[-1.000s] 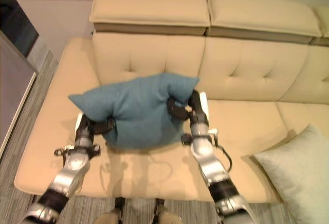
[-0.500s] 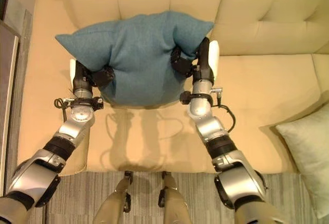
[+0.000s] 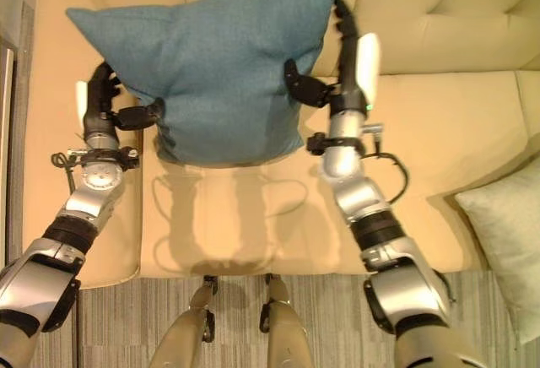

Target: Pick up all the scattered cushions and arrange them neatly on the sofa.

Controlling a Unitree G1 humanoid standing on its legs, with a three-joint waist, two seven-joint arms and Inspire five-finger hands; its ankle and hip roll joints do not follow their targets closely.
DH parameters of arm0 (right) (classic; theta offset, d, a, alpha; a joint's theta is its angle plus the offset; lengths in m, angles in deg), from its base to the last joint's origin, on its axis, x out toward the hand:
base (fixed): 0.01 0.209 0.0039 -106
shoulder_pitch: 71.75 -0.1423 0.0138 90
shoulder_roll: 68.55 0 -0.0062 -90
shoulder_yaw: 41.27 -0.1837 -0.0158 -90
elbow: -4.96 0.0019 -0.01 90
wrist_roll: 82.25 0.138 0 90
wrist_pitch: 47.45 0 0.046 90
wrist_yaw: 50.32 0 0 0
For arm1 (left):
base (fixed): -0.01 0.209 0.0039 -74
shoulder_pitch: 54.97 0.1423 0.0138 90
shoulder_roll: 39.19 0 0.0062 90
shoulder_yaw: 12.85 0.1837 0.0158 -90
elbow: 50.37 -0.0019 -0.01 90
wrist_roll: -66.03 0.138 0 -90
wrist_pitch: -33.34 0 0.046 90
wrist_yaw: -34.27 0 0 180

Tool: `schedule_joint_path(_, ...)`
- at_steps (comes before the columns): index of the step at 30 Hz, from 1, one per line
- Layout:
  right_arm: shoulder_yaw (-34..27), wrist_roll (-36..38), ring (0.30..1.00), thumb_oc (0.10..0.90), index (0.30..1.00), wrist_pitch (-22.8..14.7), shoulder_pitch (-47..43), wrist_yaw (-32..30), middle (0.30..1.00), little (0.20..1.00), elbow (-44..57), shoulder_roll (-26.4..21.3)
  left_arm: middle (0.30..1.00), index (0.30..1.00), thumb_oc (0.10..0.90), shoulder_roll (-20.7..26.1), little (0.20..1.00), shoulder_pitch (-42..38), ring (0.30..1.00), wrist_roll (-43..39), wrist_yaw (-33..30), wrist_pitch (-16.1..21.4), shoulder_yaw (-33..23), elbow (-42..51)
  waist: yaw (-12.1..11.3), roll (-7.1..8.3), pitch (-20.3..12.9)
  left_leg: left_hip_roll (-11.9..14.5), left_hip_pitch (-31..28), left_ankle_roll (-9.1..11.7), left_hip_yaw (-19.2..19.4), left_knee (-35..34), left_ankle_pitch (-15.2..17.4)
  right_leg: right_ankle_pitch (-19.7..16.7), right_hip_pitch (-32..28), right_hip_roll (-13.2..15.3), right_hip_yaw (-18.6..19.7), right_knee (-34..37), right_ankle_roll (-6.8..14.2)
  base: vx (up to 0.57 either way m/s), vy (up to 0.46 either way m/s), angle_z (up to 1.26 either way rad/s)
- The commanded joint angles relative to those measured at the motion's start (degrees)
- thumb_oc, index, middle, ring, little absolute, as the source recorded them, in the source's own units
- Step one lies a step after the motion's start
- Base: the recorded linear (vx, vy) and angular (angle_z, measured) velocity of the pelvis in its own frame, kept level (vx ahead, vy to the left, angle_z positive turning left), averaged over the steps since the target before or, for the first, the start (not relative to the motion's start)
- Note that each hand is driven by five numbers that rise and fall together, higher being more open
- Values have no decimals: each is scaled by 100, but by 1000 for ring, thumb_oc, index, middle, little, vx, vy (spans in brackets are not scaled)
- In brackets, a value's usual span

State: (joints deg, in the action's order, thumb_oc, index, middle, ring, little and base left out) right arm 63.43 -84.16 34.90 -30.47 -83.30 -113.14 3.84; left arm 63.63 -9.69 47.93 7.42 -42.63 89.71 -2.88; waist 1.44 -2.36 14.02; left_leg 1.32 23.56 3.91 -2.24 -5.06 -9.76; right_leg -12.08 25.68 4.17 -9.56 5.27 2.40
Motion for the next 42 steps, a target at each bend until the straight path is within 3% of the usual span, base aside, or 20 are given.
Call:
schedule_joint_path(1,-500,-290,900,800,900,-70,-72,-486,900,900,497,-194,900,900,800,353,900,191,900,-79,-188,305,-237,63,-70,80,-526,-143,-147,160,178,6,408,935,-209,110,71,-648,394,38,-23,6)
schedule_joint_path(7,-916,-295,900,800,900,6,581,-380,900,900,720,-325,900,900,800,226,900,888,900,-211,-128,412,-661,786,-112,163,-674,-146,-188,163,137,6,398,924,-352,82,39,-539,376,15,-28,10)
schedule_joint_path(14,-1384,-418,900,800,900,-235,2950,659,900,900,1486,200,900,900,800,-368,900,2977,900,317,626,326,-926,2201,-166,245,-718,-89,-705,170,162,6,476,1027,-1067,43,-89,-415,387,44,-37,9)
schedule_joint_path(19,-1481,-528,900,800,900,-255,4197,1290,900,900,1219,473,900,900,800,-615,900,4275,900,470,1221,109,-1089,2046,-167,284,-732,-20,-1183,162,204,6,529,1101,-1589,8,-167,-302,403,24,-55,-2)
schedule_joint_path(23,-1312,-580,900,800,900,-264,5073,1806,900,900,385,811,900,900,800,-883,900,5391,900,1002,1760,-252,-971,1030,-198,310,-871,88,-1724,116,255,6,585,1178,-2160,-98,-164,-167,405,4,-91,-8)
schedule_joint_path(29,-943,-680,900,800,900,-292,5204,1943,900,900,-382,879,900,900,800,-1072,900,5435,900,1536,1799,-415,-774,-342,-224,339,-839,181,-1968,140,231,101,590,1292,-2521,-174,-142,-67,343,-38,-73,1)
schedule_joint_path(32,-830,-647,900,800,900,-281,5121,1923,900,900,-653,859,900,900,800,-1148,900,5304,900,1702,1742,-438,-651,-886,-204,373,-750,185,-1840,177,194,503,623,1300,-2569,-151,-144,-54,304,-123,-39,8)
schedule_joint_path(37,-607,-672,900,800,900,-202,4819,1883,900,900,-1075,753,900,900,800,-1238,900,5036,900,1618,1640,-435,-623,-1296,-206,552,-642,-145,-1775,98,-193,1607,1198,1076,-2355,30,-34,-134,272,-194,3,-2)
schedule_joint_path(42,-547,-640,900,800,900,-127,4670,1918,900,900,-1275,742,900,900,800,-1349,900,4943,900,1557,1629,-428,-621,-1498,-45,457,-812,-55,-2357,107,-240,1757,1479,937,-2065,65,-11,-284,295,-115,102,-10)
